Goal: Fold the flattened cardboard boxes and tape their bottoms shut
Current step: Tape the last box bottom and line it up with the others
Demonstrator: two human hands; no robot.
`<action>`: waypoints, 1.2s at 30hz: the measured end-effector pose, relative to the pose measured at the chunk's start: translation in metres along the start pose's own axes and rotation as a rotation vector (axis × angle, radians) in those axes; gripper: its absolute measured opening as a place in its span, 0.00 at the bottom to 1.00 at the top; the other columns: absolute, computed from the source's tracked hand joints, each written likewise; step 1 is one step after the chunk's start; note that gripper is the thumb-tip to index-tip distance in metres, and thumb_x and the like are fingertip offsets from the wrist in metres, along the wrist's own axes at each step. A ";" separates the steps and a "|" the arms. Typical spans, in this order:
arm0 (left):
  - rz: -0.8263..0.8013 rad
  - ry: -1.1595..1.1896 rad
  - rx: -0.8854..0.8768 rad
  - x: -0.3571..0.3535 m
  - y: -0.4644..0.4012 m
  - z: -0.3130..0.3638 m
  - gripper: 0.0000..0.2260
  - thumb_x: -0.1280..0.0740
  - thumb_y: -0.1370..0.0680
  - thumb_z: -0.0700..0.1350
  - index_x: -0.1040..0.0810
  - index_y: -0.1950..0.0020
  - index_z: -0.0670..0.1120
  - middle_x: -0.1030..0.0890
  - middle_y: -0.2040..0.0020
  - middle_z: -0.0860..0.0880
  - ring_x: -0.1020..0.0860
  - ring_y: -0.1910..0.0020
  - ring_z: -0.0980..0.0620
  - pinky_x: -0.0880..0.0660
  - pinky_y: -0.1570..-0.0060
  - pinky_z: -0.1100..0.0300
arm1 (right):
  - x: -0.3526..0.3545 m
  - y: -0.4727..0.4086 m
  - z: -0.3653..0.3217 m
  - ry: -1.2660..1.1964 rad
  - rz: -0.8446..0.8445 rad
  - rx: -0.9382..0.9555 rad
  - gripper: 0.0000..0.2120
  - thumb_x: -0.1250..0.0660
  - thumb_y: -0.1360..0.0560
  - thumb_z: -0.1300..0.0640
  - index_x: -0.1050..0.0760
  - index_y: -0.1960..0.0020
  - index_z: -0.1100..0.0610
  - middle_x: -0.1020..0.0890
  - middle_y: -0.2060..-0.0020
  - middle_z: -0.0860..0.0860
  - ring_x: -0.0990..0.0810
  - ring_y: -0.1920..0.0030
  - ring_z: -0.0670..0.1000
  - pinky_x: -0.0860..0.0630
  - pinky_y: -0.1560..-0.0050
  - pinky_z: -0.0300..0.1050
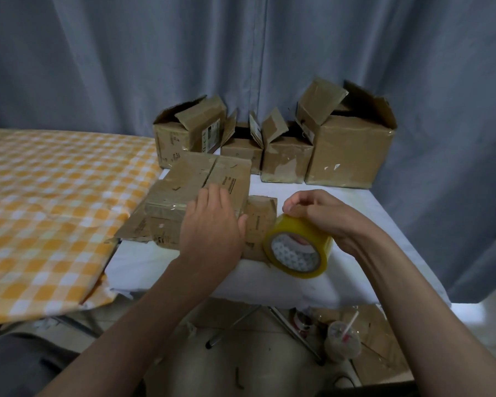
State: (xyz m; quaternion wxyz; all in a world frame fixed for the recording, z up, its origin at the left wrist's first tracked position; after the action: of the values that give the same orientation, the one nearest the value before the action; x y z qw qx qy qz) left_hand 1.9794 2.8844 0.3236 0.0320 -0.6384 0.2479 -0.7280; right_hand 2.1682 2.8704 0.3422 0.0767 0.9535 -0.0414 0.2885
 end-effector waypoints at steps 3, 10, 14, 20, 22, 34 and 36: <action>-0.002 -0.013 -0.025 0.001 0.000 0.001 0.22 0.42 0.19 0.58 0.32 0.36 0.42 0.28 0.39 0.44 0.29 0.40 0.45 0.32 0.42 0.54 | 0.005 0.007 0.009 -0.150 0.013 0.024 0.08 0.33 0.21 0.60 0.20 0.57 0.53 0.18 0.56 0.50 0.22 0.51 0.51 0.27 0.49 0.44; -0.027 0.286 -0.063 0.028 -0.018 0.001 0.27 0.42 0.22 0.66 0.25 0.32 0.49 0.28 0.31 0.48 0.34 0.33 0.46 0.36 0.36 0.50 | 0.006 0.032 0.010 -0.251 -0.019 0.111 0.05 0.34 0.20 0.59 0.20 0.50 0.51 0.23 0.54 0.55 0.25 0.56 0.51 0.26 0.56 0.44; -0.068 0.549 -0.139 0.037 -0.018 0.021 0.11 0.31 0.25 0.60 0.15 0.48 0.58 0.20 0.51 0.59 0.30 0.47 0.56 0.35 0.41 0.54 | 0.001 0.038 0.005 -0.276 -0.023 0.173 0.04 0.33 0.21 0.58 0.19 0.49 0.53 0.24 0.53 0.61 0.23 0.56 0.50 0.23 0.55 0.43; -0.076 0.744 -0.056 0.028 -0.018 0.027 0.07 0.24 0.28 0.50 0.18 0.65 0.55 0.20 0.68 0.60 0.23 0.63 0.63 0.26 0.44 0.49 | -0.002 0.042 0.004 -0.286 0.010 0.222 0.06 0.32 0.21 0.57 0.18 0.47 0.50 0.24 0.50 0.66 0.24 0.56 0.52 0.27 0.53 0.48; -0.025 0.670 -0.043 0.027 -0.017 0.028 0.06 0.27 0.25 0.49 0.19 0.62 0.54 0.20 0.66 0.58 0.23 0.59 0.59 0.32 0.45 0.54 | -0.003 0.041 0.007 -0.300 -0.002 0.200 0.11 0.32 0.21 0.56 0.20 0.41 0.44 0.21 0.49 0.63 0.21 0.52 0.52 0.25 0.48 0.47; 0.157 0.571 -0.100 0.036 -0.011 0.039 0.04 0.35 0.20 0.45 0.26 0.54 0.53 0.24 0.56 0.57 0.31 0.51 0.54 0.47 0.53 0.61 | 0.002 0.039 0.007 -0.103 0.174 0.329 0.10 0.33 0.20 0.56 0.27 0.43 0.43 0.22 0.62 0.50 0.24 0.61 0.51 0.24 0.58 0.53; 0.199 0.593 -0.171 0.043 -0.007 0.047 0.04 0.34 0.21 0.46 0.26 0.55 0.53 0.24 0.56 0.57 0.32 0.52 0.56 0.47 0.52 0.61 | 0.007 0.036 0.010 -0.035 0.255 0.334 0.08 0.33 0.21 0.56 0.27 0.45 0.45 0.21 0.60 0.52 0.24 0.60 0.51 0.23 0.58 0.55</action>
State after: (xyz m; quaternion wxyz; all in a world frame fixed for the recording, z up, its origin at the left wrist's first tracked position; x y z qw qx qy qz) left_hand 2.0176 2.8604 0.3682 -0.0244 -0.3716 0.3677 -0.8522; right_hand 2.1747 2.8330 0.3421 -0.1205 0.9448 -0.1144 0.2823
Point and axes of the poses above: each hand's wrist, its own y-axis away from the middle knuckle, its own x-axis out of the back of the hand, z = x × y, the point moved 4 cm from there along -y, towards the middle knuckle
